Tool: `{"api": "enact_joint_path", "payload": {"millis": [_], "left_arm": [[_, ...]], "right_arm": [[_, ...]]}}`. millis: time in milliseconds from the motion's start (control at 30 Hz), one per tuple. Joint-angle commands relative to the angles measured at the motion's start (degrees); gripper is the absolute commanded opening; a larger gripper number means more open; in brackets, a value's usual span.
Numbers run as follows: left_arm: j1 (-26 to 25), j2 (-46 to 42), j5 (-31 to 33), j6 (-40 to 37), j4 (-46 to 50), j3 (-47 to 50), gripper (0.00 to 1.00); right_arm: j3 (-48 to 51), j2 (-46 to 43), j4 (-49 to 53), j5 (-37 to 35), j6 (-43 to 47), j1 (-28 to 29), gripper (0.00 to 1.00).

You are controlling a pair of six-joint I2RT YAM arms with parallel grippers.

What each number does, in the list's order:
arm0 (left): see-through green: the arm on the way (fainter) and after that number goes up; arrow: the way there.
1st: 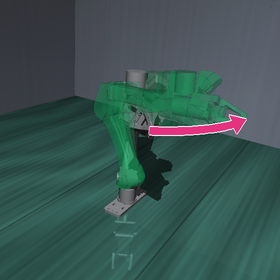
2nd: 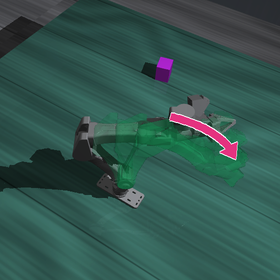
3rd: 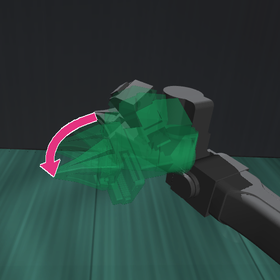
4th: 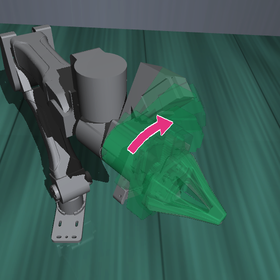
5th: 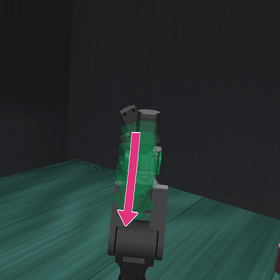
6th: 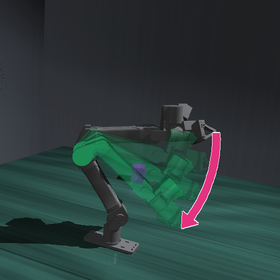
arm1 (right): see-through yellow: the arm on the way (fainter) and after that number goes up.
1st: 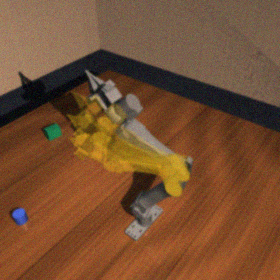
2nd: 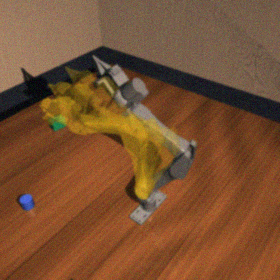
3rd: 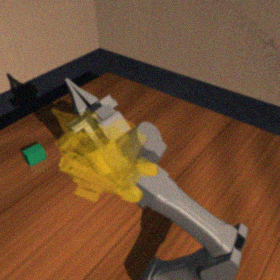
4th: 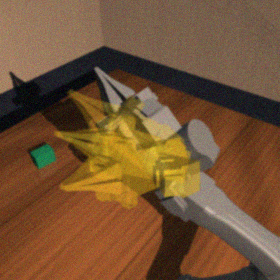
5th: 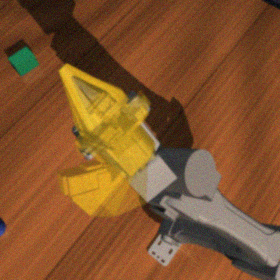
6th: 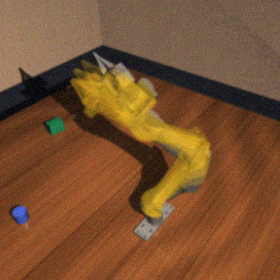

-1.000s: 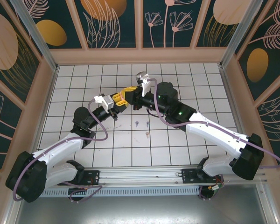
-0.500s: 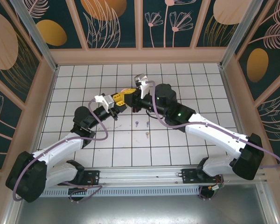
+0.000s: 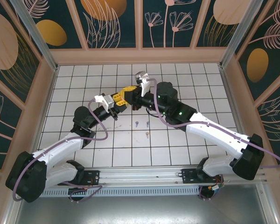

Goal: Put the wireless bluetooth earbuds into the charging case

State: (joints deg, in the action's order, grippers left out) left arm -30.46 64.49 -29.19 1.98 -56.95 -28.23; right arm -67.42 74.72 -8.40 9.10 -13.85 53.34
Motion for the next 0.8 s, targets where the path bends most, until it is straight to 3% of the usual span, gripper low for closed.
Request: {"api": "enact_joint_path", "payload": {"millis": [0, 767], "left_arm": [[-0.39, -0.16, -1.11, 0.48, -2.71, -2.10, 0.00], [-0.39, -1.03, -1.62, 0.75, -1.50, -3.06, 0.00]], "right_arm": [[-2.02, -1.94, -2.67, 0.17, 0.53, -0.25, 0.11], [0.44, 2.17, -3.96, 1.00, -1.18, -1.75, 0.10]]}}
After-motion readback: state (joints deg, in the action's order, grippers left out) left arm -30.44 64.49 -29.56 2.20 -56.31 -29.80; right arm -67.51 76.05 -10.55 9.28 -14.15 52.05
